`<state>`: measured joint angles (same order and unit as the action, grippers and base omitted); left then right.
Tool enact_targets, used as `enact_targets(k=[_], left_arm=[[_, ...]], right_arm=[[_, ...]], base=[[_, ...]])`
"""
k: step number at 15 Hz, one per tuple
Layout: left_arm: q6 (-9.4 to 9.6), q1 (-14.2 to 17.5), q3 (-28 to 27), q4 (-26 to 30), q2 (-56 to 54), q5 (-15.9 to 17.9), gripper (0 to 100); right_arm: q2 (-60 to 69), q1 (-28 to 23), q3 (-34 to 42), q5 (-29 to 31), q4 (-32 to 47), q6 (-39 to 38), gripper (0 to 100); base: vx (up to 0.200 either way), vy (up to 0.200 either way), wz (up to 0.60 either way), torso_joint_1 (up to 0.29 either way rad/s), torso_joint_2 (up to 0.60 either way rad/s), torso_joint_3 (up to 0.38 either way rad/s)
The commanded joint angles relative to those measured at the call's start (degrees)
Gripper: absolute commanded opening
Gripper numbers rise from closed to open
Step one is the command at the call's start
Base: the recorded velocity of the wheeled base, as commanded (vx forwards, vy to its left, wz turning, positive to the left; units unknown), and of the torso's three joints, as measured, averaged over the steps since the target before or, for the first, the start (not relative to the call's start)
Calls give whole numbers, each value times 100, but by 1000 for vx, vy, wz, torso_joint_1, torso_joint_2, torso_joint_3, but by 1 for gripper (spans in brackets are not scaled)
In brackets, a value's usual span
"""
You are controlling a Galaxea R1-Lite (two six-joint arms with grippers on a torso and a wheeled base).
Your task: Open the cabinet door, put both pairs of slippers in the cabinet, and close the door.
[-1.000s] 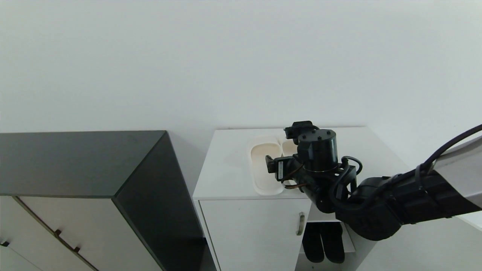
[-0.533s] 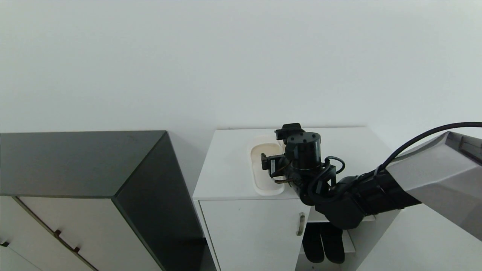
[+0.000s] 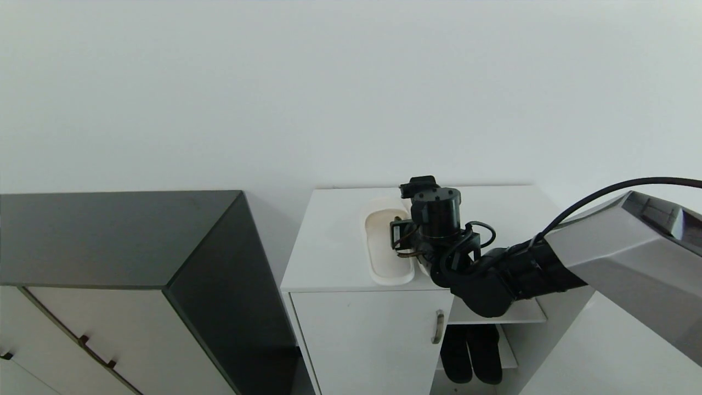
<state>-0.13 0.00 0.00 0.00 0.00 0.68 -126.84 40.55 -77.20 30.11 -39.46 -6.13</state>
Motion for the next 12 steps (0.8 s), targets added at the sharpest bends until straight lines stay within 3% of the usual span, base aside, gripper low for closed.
enact_targets(k=[1,5,10,12], left_arm=[[-4,0,0,0,0,2,0],[13,0,0,0,0,-7,0],[-4,0,0,0,0,-7,0],[-13,0,0,0,0,-7,0]], right_arm=[[-25,-3,-5,4,0,-2,0],[160,-3,127,4,-9,7,0],[1636,463,1454,-128,0,103,0],[2533,815,2456,-207,-9,86,0]], base=[[0,0,0,0,0,0],[0,0,0,0,0,0],[0,0,0,0,0,0],[0,0,0,0,0,0]])
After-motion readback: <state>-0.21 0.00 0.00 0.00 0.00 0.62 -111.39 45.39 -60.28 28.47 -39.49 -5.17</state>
